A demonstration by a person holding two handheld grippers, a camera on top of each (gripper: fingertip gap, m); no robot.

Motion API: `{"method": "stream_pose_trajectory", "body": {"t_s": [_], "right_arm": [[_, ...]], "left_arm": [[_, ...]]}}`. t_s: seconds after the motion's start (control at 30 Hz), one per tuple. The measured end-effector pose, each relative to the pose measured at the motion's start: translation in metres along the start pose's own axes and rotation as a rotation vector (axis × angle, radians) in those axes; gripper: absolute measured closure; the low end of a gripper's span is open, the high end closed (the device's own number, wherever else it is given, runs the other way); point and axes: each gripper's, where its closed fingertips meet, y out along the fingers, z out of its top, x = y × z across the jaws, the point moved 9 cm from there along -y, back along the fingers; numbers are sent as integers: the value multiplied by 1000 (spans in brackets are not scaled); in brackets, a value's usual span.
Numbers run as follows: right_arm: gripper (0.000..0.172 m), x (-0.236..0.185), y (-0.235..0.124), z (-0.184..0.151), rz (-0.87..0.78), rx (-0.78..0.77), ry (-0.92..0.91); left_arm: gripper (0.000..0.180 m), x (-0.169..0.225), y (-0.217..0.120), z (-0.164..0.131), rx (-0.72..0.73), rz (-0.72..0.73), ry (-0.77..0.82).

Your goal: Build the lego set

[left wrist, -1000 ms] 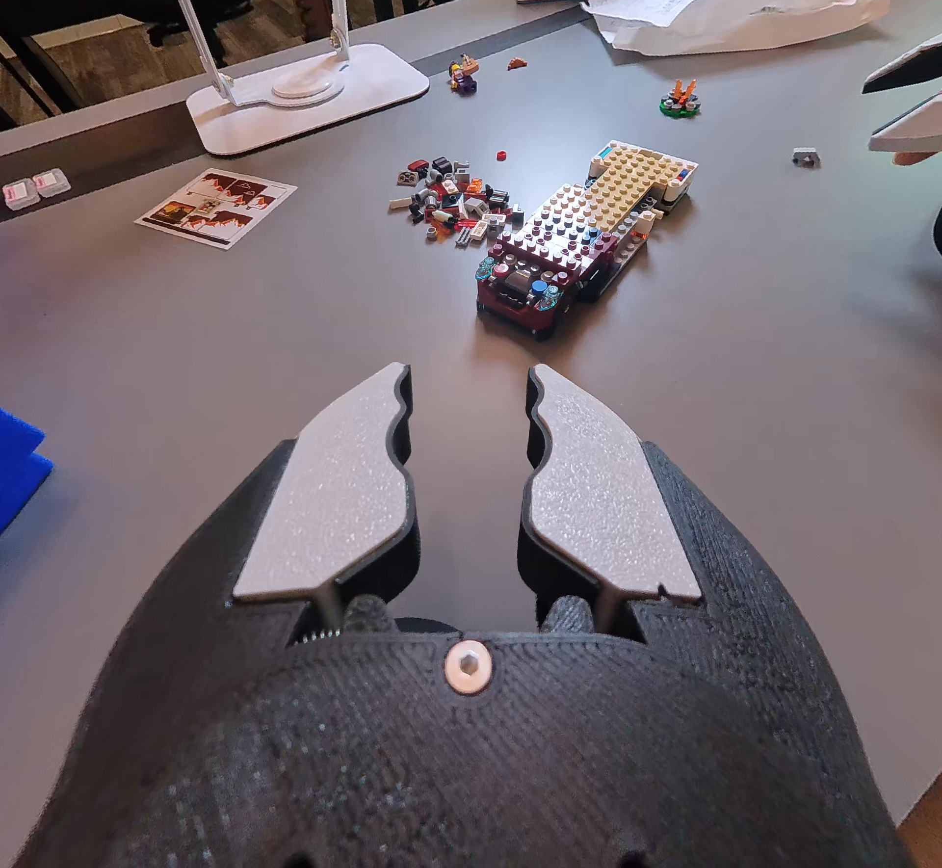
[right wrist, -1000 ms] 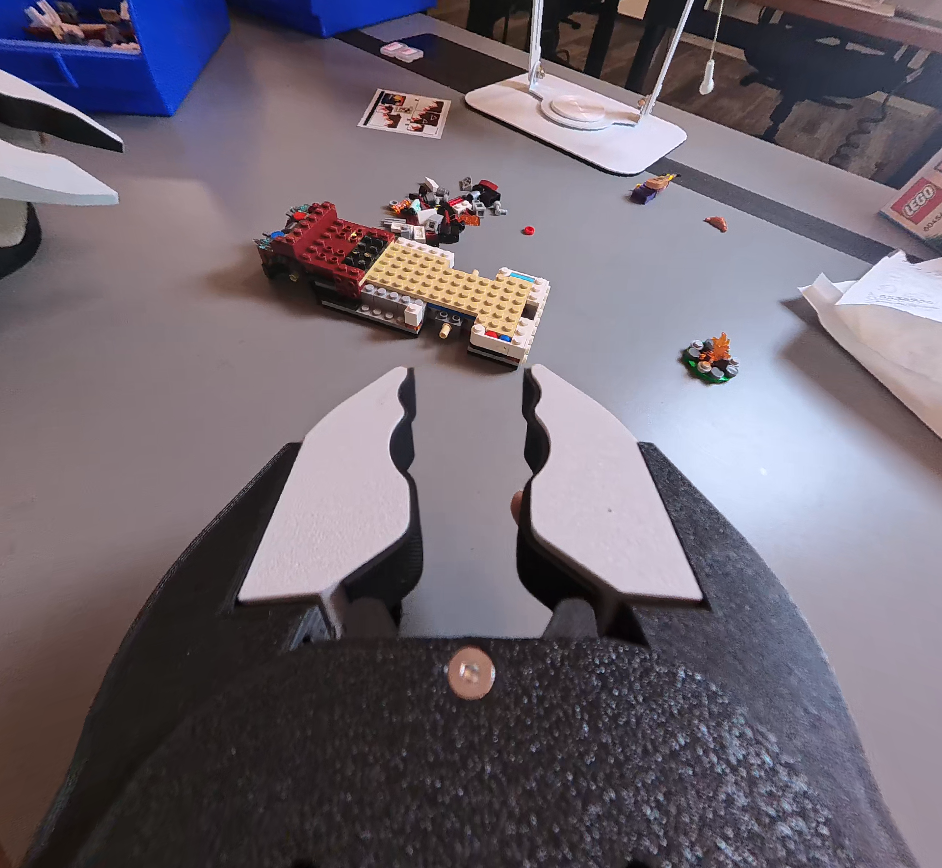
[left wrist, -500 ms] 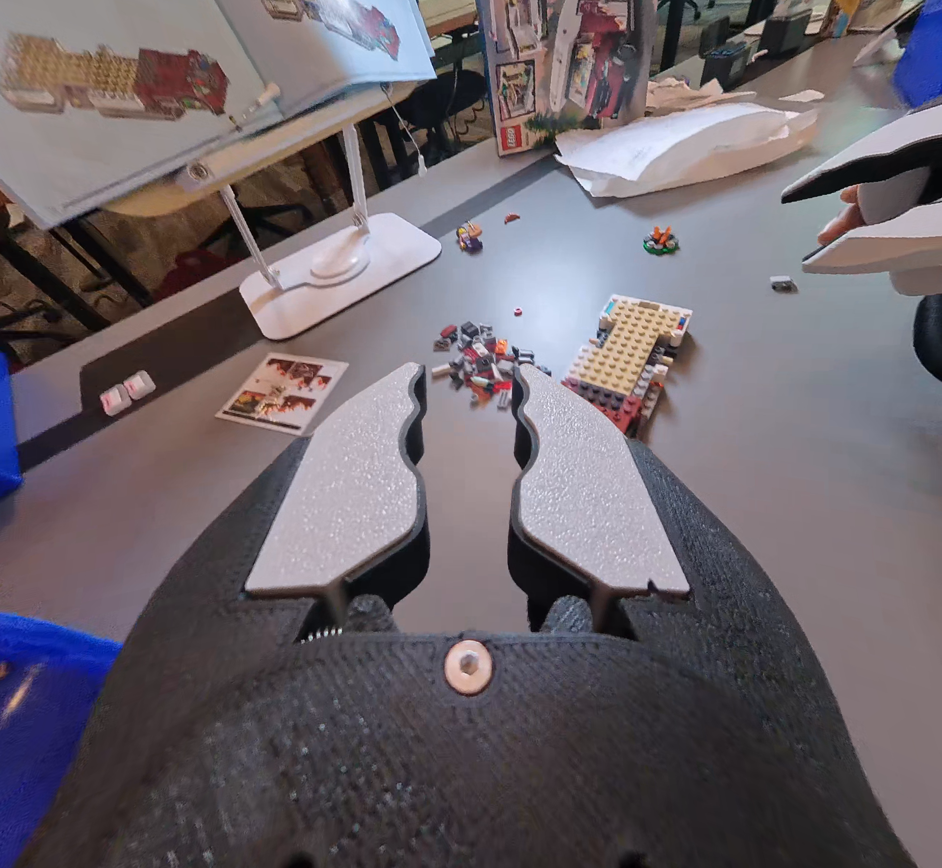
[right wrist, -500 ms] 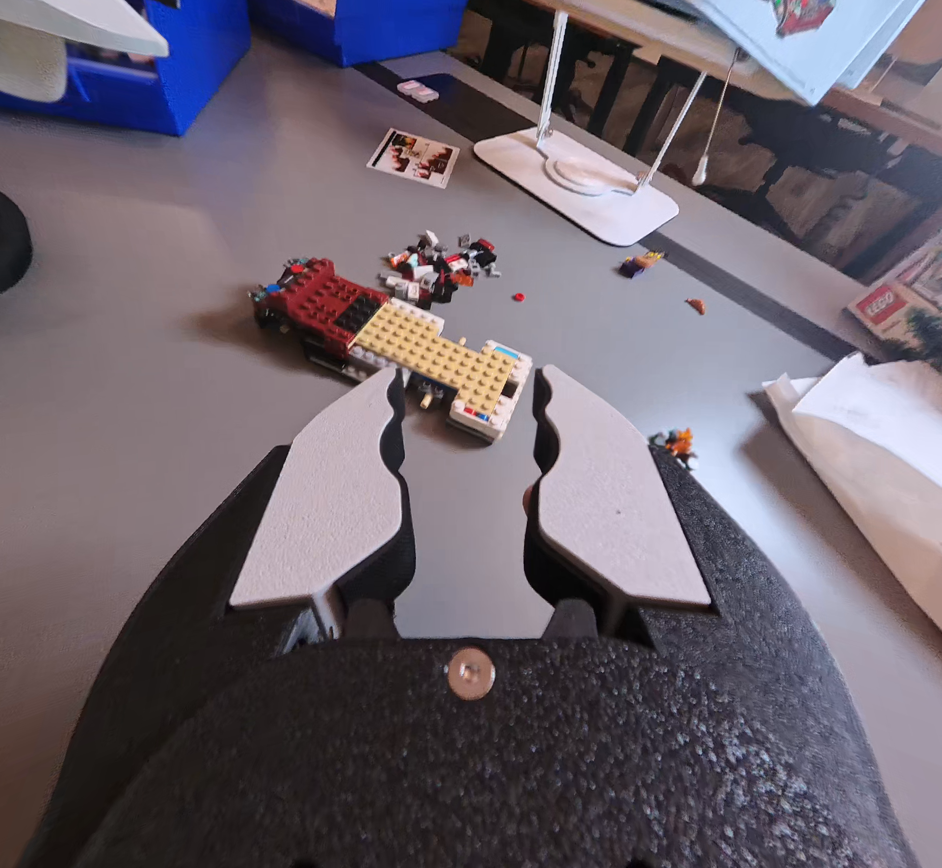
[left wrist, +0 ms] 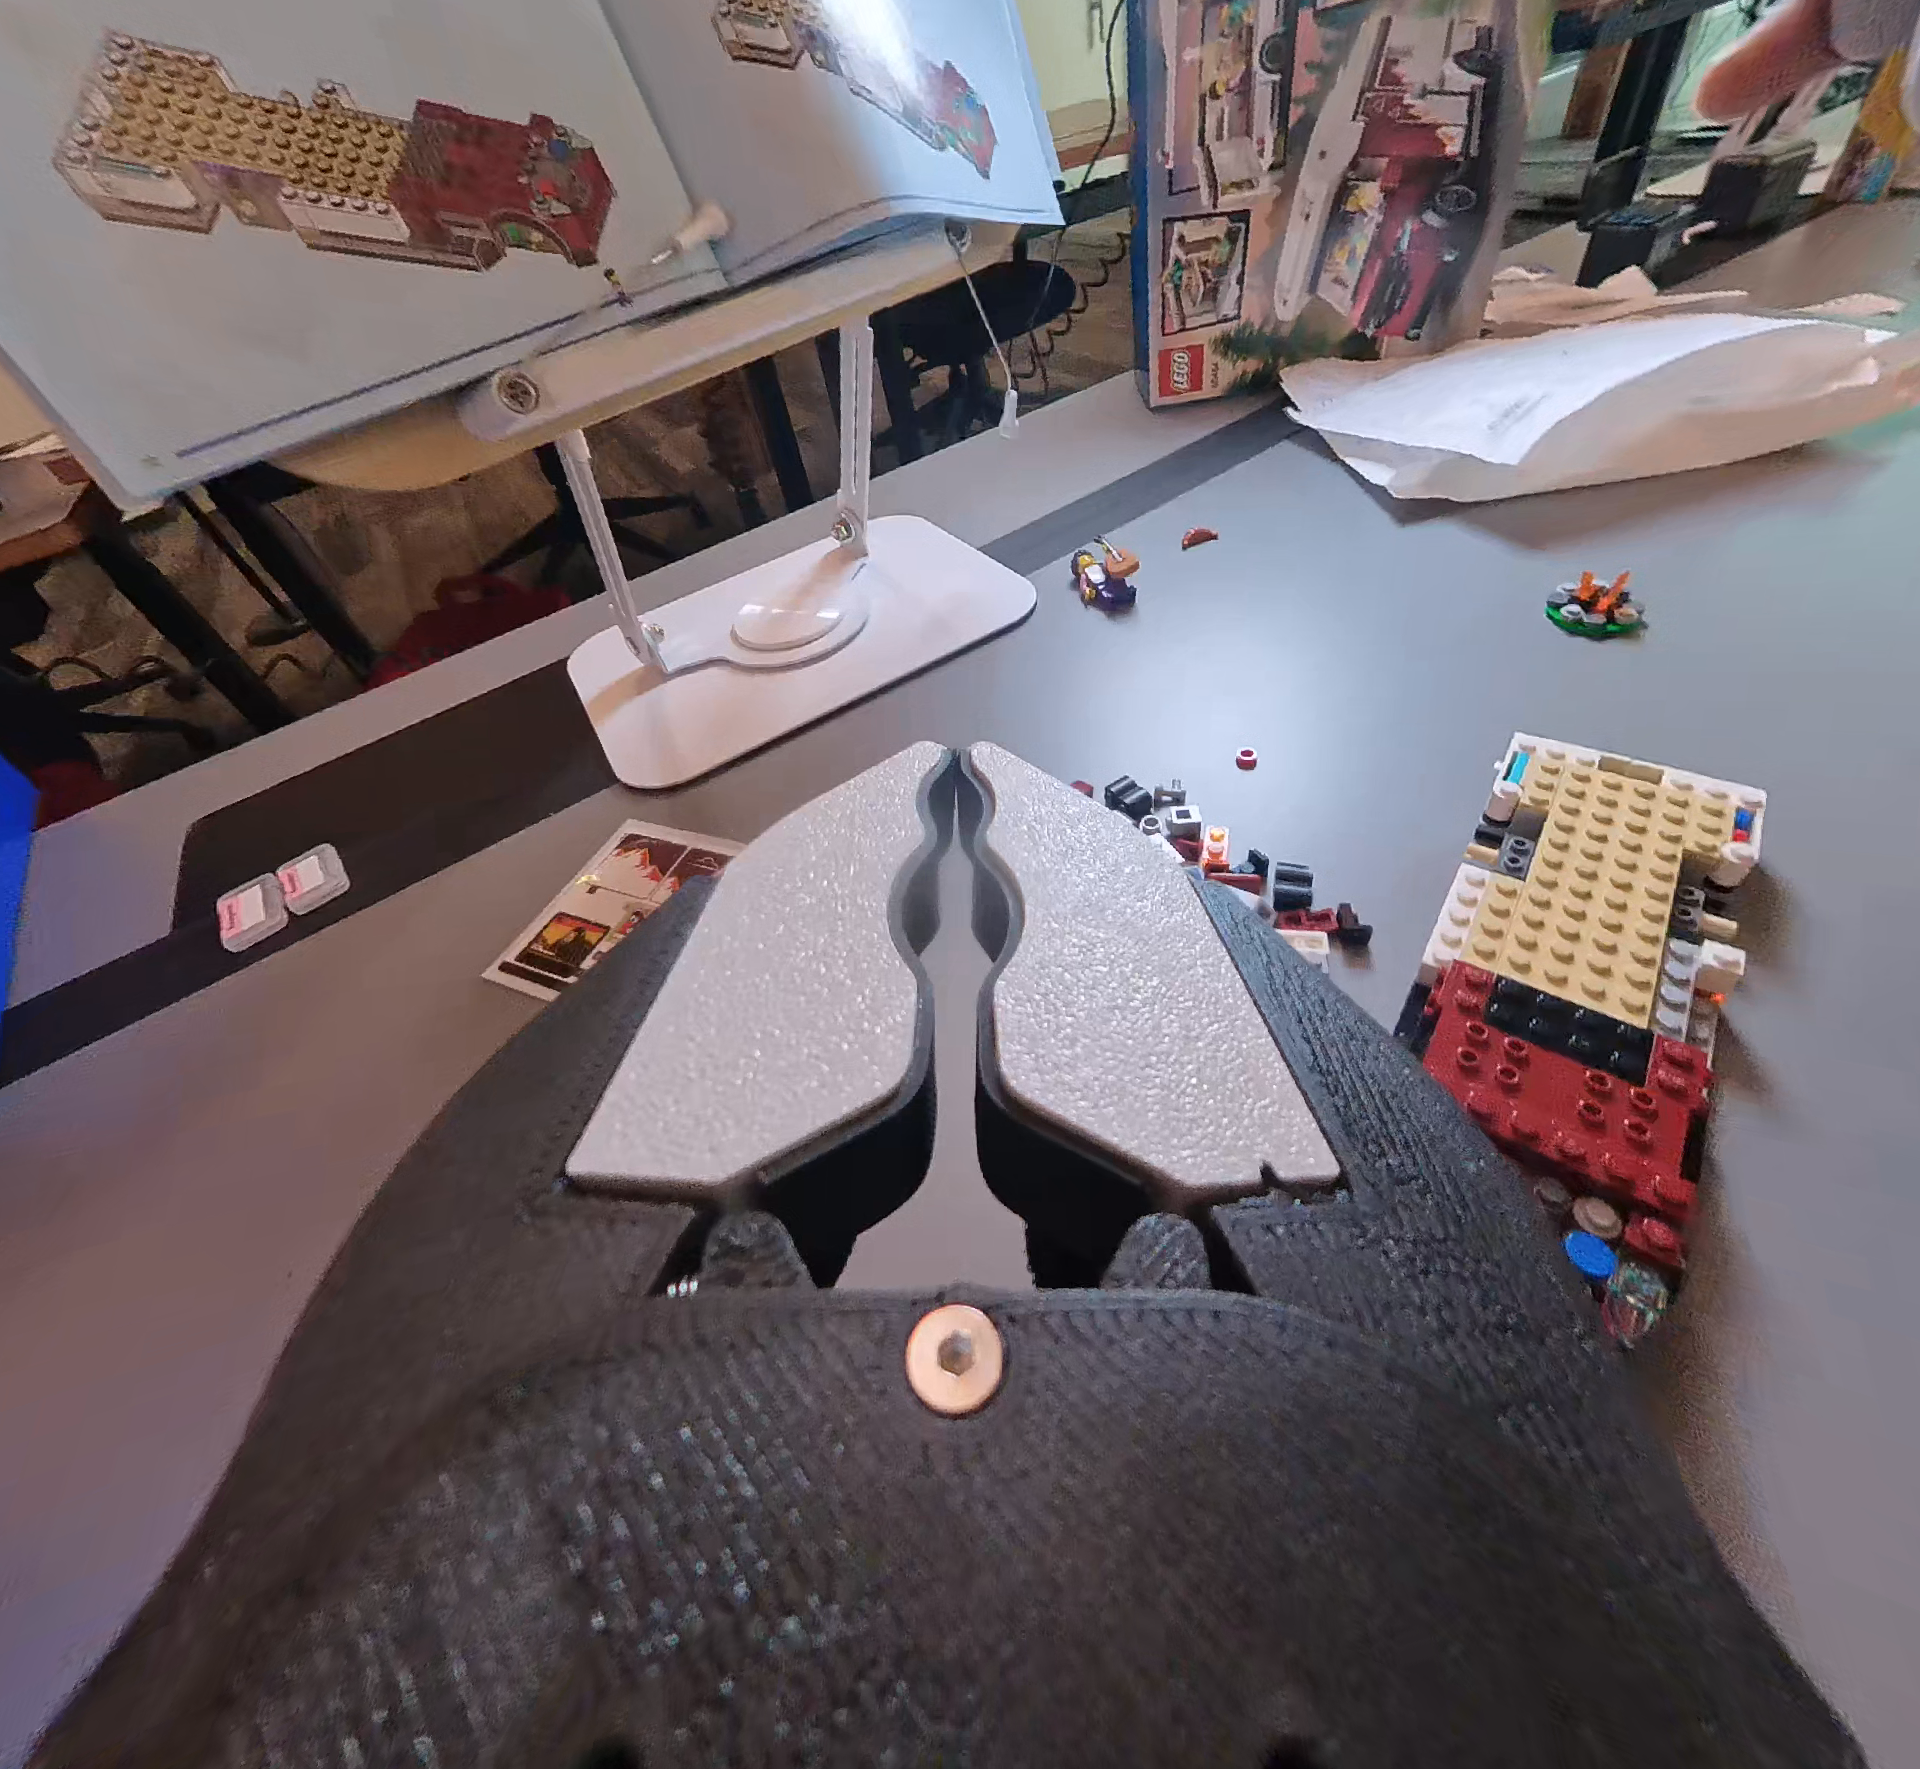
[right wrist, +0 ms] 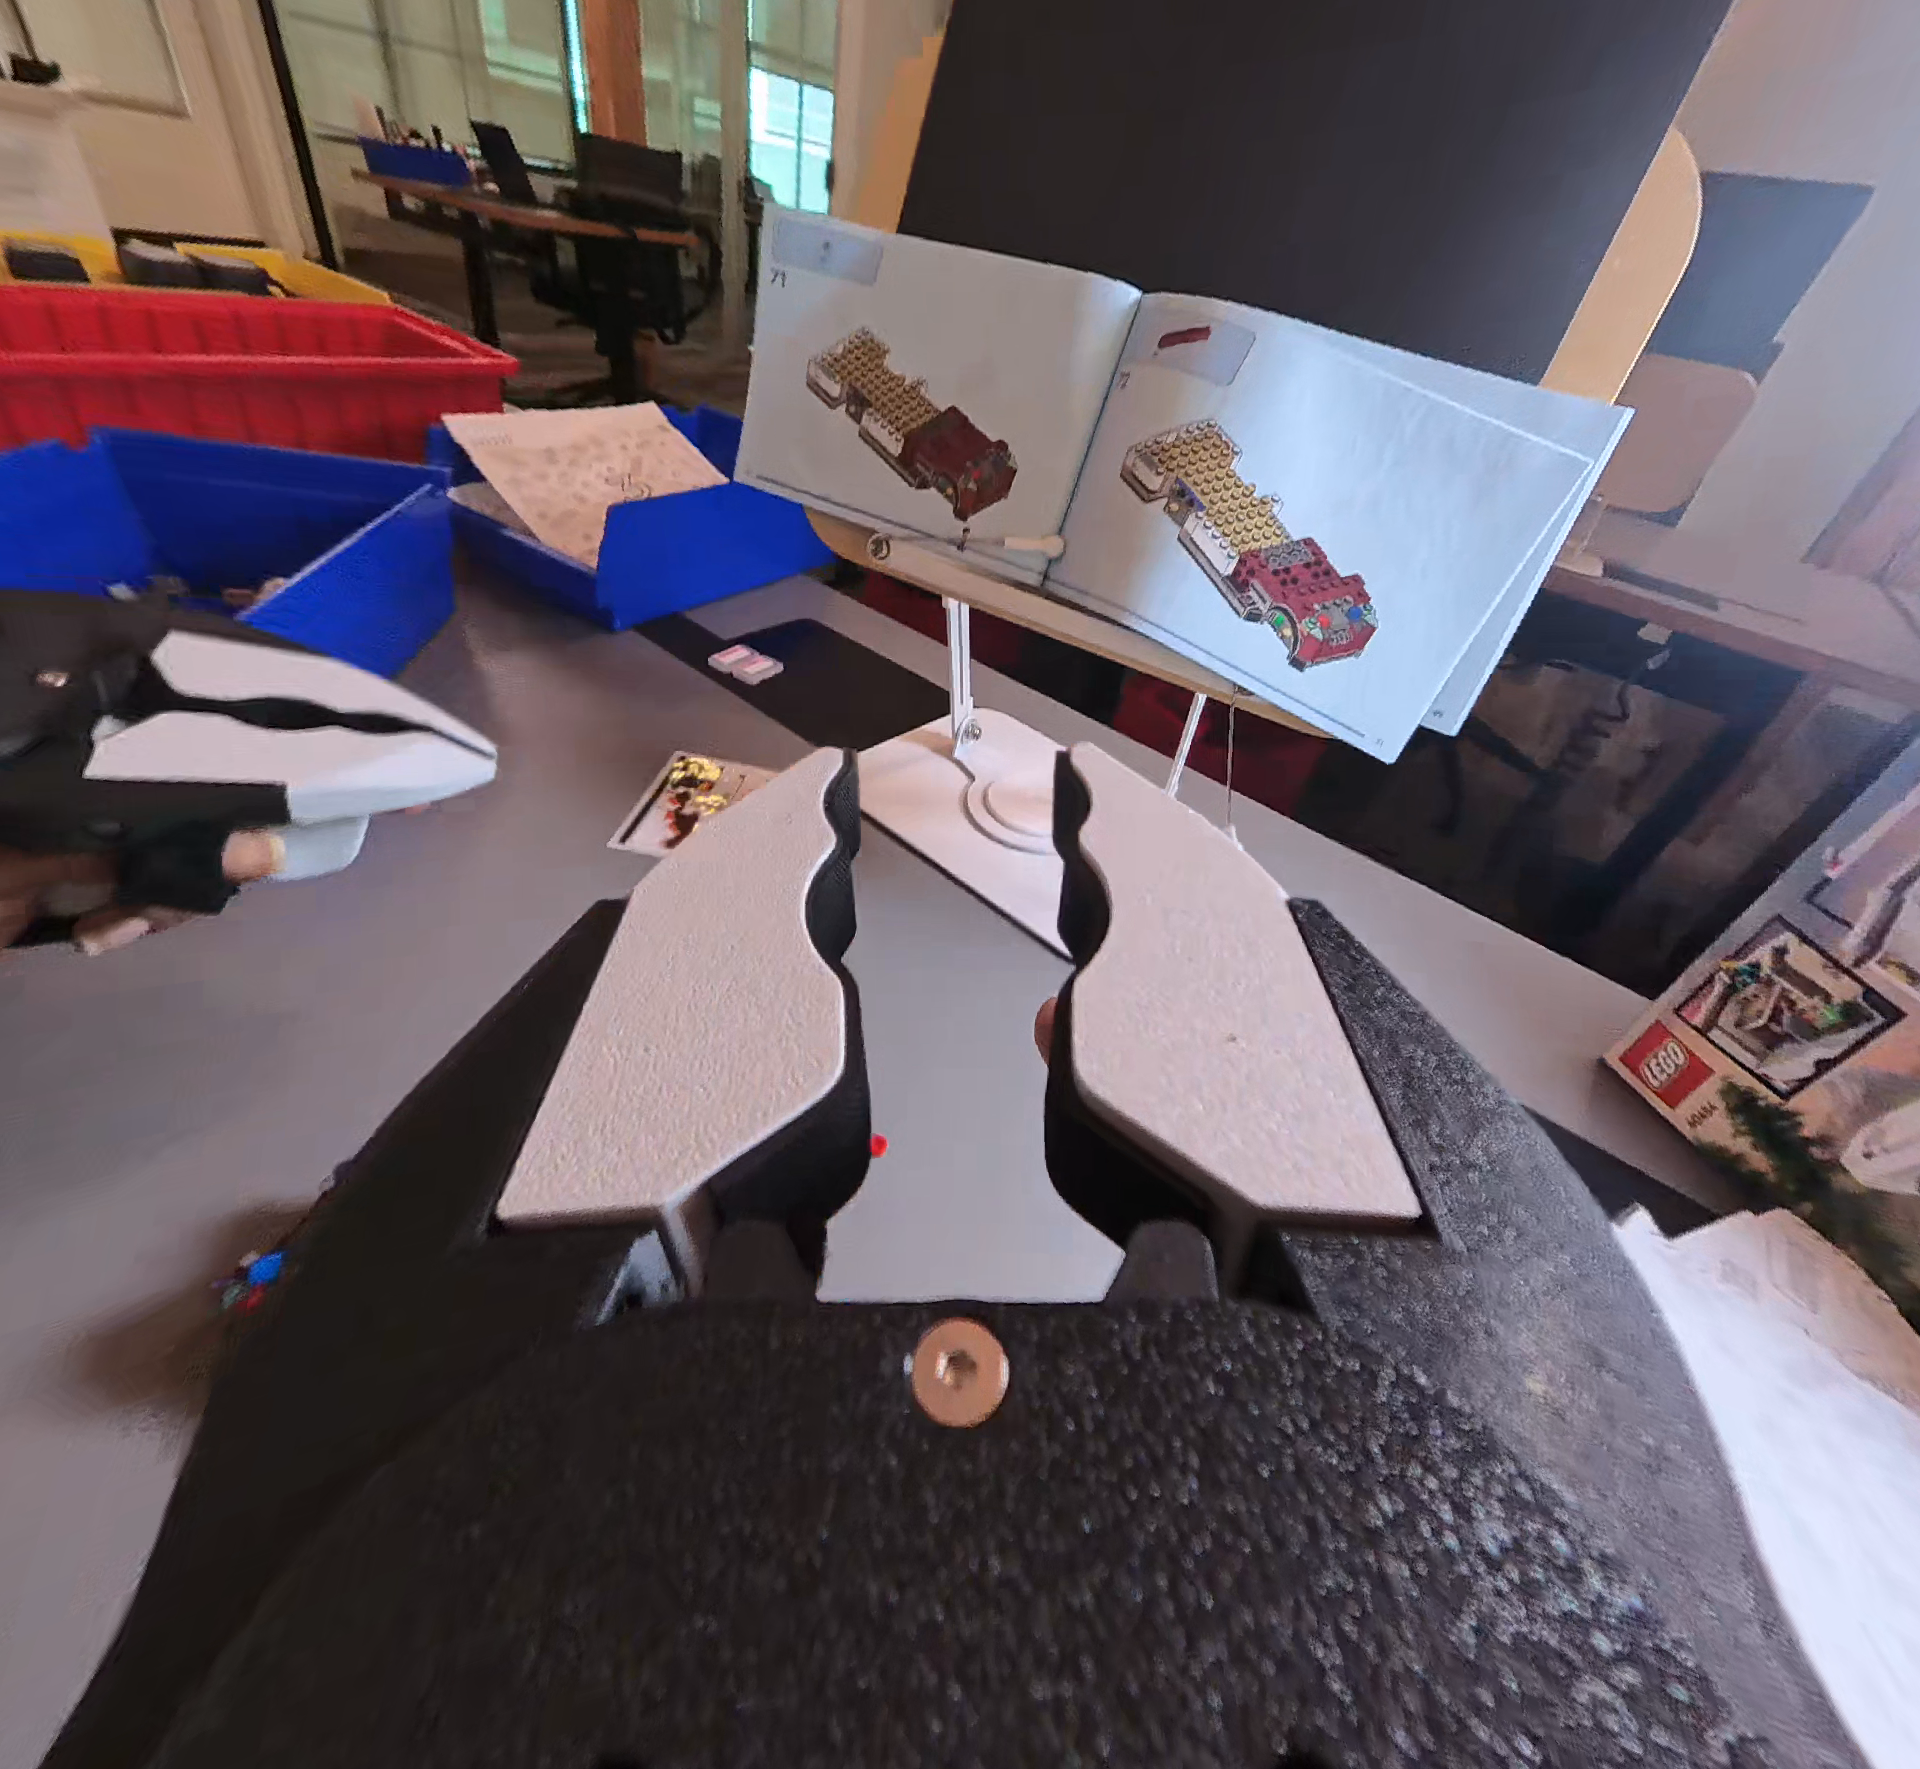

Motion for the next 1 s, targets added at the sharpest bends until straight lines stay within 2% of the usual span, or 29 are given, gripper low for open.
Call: {"method": "stream_pose_trajectory", "body": {"t_s": [0.2,0.33,0.6,0.8,0.87,1.0], "right_arm": [[146,11,29,-21,-54,30,-5],[144,26,59,-28,-70,9,-21],[130,59,144,-16,-126,50,-84],[130,68,185,-2,-134,87,-77],[135,65,194,9,-137,116,-98],[172,60,208,26,-153,156,-136]], "left_arm": [[180,-1,3,-16,-10,-29,14],[180,-2,5,-21,-14,-36,32],[180,-5,6,-26,-2,12,56],[180,6,9,-27,-9,11,149],[180,10,12,-29,-21,-2,170],[180,16,14,-32,-36,-33,175]]}}
